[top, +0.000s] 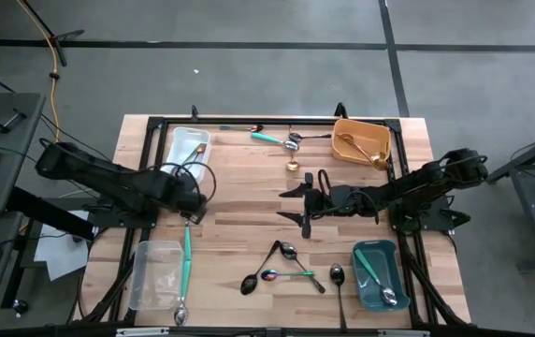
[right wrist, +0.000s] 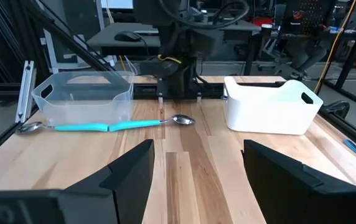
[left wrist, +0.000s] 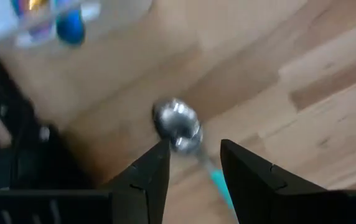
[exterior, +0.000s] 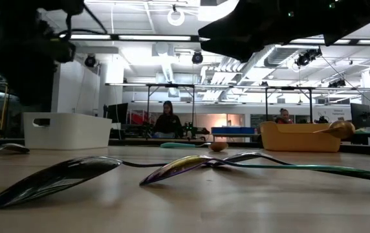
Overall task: Sort silverware by color (type)
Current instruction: Put the green spoon into the blue bin
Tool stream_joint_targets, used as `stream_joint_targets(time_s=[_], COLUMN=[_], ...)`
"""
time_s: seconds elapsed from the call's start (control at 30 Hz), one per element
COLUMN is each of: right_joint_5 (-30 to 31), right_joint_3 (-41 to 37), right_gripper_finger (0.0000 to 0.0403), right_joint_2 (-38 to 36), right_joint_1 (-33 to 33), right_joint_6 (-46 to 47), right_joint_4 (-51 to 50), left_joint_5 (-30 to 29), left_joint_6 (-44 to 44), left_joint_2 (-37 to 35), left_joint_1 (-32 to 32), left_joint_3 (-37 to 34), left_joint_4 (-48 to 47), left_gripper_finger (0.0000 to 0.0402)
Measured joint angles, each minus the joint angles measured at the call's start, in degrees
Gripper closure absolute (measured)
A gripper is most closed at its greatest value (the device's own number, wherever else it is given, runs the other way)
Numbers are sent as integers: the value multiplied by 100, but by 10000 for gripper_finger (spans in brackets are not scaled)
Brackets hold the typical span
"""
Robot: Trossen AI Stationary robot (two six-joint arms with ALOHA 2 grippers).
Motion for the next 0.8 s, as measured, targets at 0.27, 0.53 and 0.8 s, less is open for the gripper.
stream_joint_targets(time_s=[0.27, 0.53, 0.8], right_joint_5=[0, 0, 0], right_joint_3=[0, 0, 0], right_gripper_finger=[162, 162, 162], right_joint_2=[2, 2, 2], right_joint_1=[0, 0, 0], right_joint_6=[7, 7, 9], right_joint_4=[-94, -176, -221], left_joint_5=[362, 409, 659], left_joint_6=[-570, -1147, -1710], left_joint_2=[392, 733, 885], left_joint_1=[-297, -545, -868], left_joint_3=[0, -238, -731], left_joint_4=[263, 570, 1365], left_gripper_finger=[268, 268, 268])
